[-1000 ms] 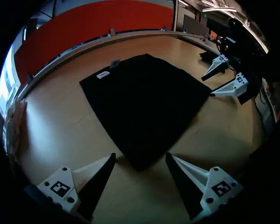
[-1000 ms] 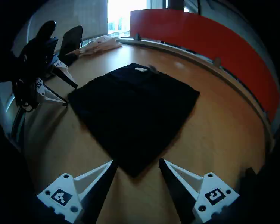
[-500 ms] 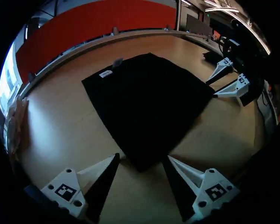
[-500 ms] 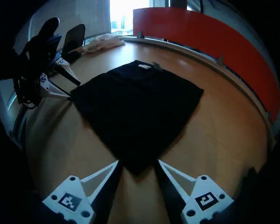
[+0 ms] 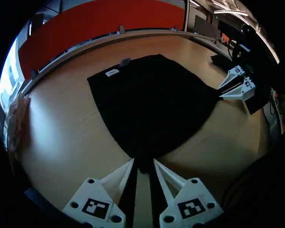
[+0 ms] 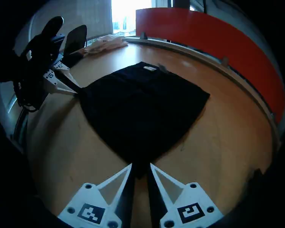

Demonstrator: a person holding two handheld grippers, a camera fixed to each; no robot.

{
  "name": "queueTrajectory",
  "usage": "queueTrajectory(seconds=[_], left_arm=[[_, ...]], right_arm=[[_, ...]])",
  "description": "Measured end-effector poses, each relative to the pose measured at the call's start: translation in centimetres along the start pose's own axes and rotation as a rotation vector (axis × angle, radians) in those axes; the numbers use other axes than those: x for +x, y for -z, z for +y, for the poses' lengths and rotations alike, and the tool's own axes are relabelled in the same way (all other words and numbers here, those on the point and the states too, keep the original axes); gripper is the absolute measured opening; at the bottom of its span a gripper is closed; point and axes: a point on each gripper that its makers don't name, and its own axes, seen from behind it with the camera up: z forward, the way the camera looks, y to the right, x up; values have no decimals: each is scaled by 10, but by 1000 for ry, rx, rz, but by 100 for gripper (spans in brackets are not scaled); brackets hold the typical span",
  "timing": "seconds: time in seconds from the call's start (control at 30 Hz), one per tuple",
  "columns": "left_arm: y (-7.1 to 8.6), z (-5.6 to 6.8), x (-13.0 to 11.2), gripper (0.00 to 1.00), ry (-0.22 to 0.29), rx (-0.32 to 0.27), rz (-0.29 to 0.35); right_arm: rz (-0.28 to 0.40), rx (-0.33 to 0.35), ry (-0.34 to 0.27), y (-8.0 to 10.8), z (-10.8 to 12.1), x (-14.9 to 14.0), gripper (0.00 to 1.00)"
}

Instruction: Fold towel

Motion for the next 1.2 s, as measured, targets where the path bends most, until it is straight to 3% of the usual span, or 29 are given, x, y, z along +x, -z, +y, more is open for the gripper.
queueTrajectory(seconds=[0.1,0.47,0.8,1.2], left_arm=[[0,3,0,12,12,-11,-4],[10,10,10,10,40,-23,11],[35,8,29,10,66,-9,38],[67,16,47,10,69,-1,68]], right_arm=[[-1,-1,-6,0,0,0,16],[29,-15,-43,14,7,12,16],[67,-21,-47,36,3,36,16],[116,-38,-35,70,4,67,16]])
